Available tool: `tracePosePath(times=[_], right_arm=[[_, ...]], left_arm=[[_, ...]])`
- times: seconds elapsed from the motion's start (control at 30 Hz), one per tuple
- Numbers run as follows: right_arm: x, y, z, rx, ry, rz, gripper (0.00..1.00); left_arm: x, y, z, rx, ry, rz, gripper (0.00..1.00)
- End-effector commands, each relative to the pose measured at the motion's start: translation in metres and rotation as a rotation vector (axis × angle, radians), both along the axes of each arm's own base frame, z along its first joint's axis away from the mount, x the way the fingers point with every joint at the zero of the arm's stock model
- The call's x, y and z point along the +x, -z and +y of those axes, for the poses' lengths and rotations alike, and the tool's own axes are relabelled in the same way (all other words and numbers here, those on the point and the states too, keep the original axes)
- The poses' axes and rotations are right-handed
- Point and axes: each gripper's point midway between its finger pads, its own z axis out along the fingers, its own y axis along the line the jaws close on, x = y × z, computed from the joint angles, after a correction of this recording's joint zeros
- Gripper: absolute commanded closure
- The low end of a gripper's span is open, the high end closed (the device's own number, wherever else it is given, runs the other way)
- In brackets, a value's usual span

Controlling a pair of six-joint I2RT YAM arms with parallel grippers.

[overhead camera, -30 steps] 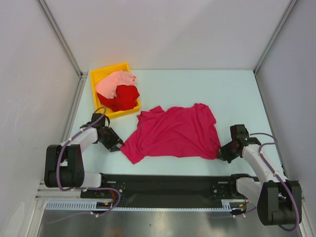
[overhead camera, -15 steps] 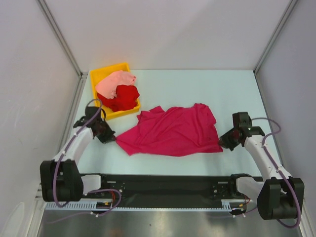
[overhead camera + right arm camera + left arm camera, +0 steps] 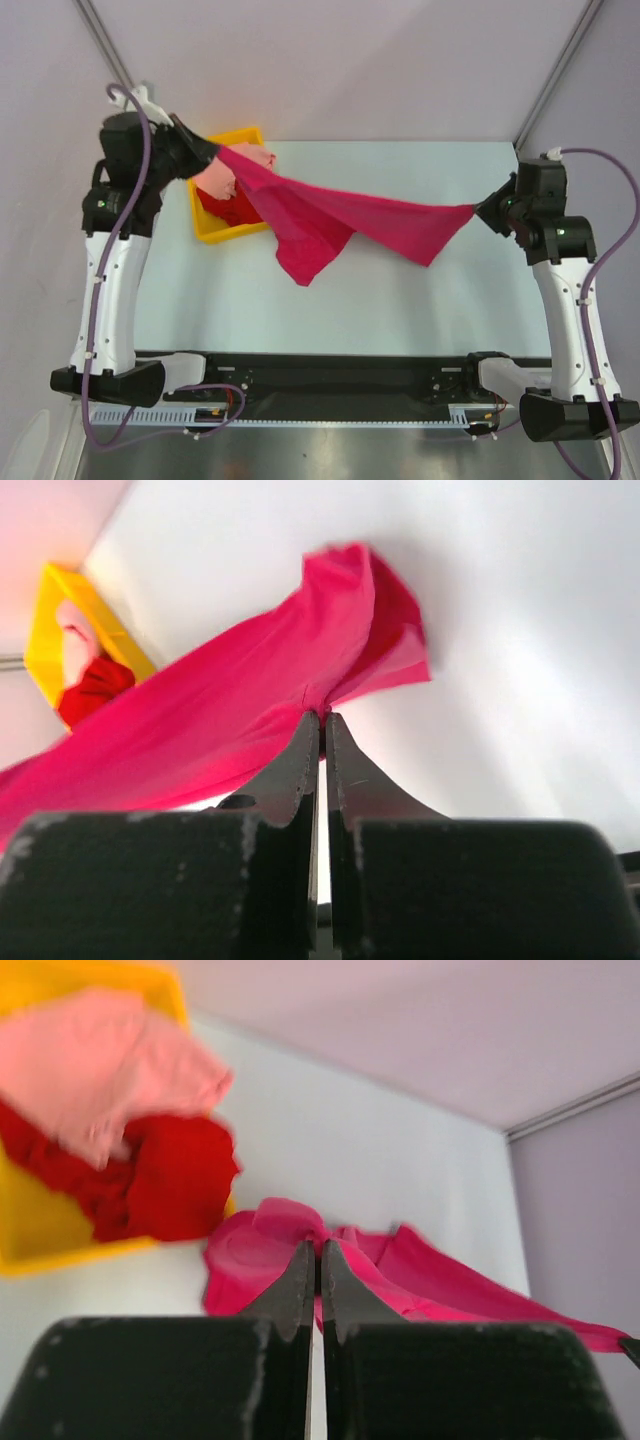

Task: Fold and stack the t-shirts
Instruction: Flatten the tshirt out

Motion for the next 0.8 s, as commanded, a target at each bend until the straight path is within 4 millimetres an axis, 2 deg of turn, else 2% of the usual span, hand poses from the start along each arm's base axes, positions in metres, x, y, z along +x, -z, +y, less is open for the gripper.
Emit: tracePosePath(times=[0.0, 0.03, 0.07, 0.1, 0.13, 0.17, 0.2, 0.23, 0.3, 0.33, 0.37, 0.4, 0.43, 0.47, 0.53, 0.6, 0.67, 0.7, 0.73, 0.77], right_arm=[[0.0, -0.059, -0.016, -0.092, 0.012, -0.122, 1.0], [0.0, -0.071, -0.019, -0.105, 0.02, -0.149, 1.0], [0.0, -0.087, -0.022, -0.118, 0.027, -0.188, 1.0], [0.002, -0.098, -0.027, -0.14, 0.036, -0.215, 1.0], [-0.001, -0.123, -0.029, -0.162, 0.039, -0.276, 1.0], [-0.002, -0.136, -0.032, -0.176, 0.047, -0.311, 1.0], [-0.003, -0.147, -0.034, -0.189, 0.057, -0.346, 1.0], [-0.006, -0.161, -0.036, -0.214, 0.053, -0.388, 1.0], [-0.012, -0.191, -0.039, -0.242, 0.063, -0.492, 1.0], [-0.024, -0.207, -0.041, -0.261, 0.067, -0.549, 1.0], [-0.03, -0.222, -0.043, -0.286, 0.072, -0.607, 1.0], [-0.046, -0.236, -0.046, -0.302, 0.091, -0.662, 1.0], [-0.052, -0.244, -0.048, -0.319, 0.099, -0.693, 1.0], [-0.058, -0.254, -0.054, -0.35, 0.128, -0.731, 1.0], [-0.065, -0.266, -0.06, -0.373, 0.163, -0.775, 1.0], [-0.062, -0.284, -0.062, -0.381, 0.183, -0.833, 1.0], [-0.053, -0.3, -0.06, -0.377, 0.179, -0.88, 1.0], [-0.056, -0.312, -0.06, -0.375, 0.187, -0.915, 1.0], [-0.058, -0.318, -0.06, -0.372, 0.189, -0.934, 1.0], [-0.063, -0.329, -0.059, -0.368, 0.191, -0.974, 1.0]], left_arm=[[-0.003, -0.088, -0.009, 0.036, 0.07, -0.248, 1.0], [-0.004, -0.108, -0.012, 0.035, 0.09, -0.306, 1.0], [-0.011, -0.136, -0.014, 0.031, 0.1, -0.382, 1.0], [-0.016, -0.15, -0.021, 0.024, 0.141, -0.422, 1.0], [-0.018, -0.169, -0.025, 0.019, 0.163, -0.486, 1.0], [-0.03, -0.192, -0.03, 0.011, 0.194, -0.558, 1.0], [-0.039, -0.204, -0.04, 0.006, 0.256, -0.607, 1.0], [-0.048, -0.222, -0.044, 0.007, 0.286, -0.683, 1.0], [-0.07, -0.246, -0.051, 0.014, 0.339, -0.785, 1.0], [-0.085, -0.259, -0.057, 0.019, 0.391, -0.856, 1.0], [-0.103, -0.269, -0.056, 0.026, 0.398, -0.906, 1.0], [-0.11, -0.274, -0.054, 0.029, 0.393, -0.93, 1.0], [-0.115, -0.279, -0.05, 0.03, 0.371, -0.944, 1.0], [-0.119, -0.282, -0.047, 0.039, 0.35, -0.955, 1.0], [-0.112, -0.282, -0.043, 0.035, 0.32, -0.948, 1.0], [-0.105, -0.286, -0.046, 0.006, 0.325, -0.955, 1.0], [-0.112, -0.305, -0.047, -0.03, 0.337, -1.029, 1.0], [-0.109, -0.31, -0.048, -0.034, 0.335, -1.045, 1.0], [-0.113, -0.317, -0.047, -0.034, 0.333, -1.065, 0.99], [-0.129, -0.334, -0.045, -0.032, 0.335, -1.114, 1.0]])
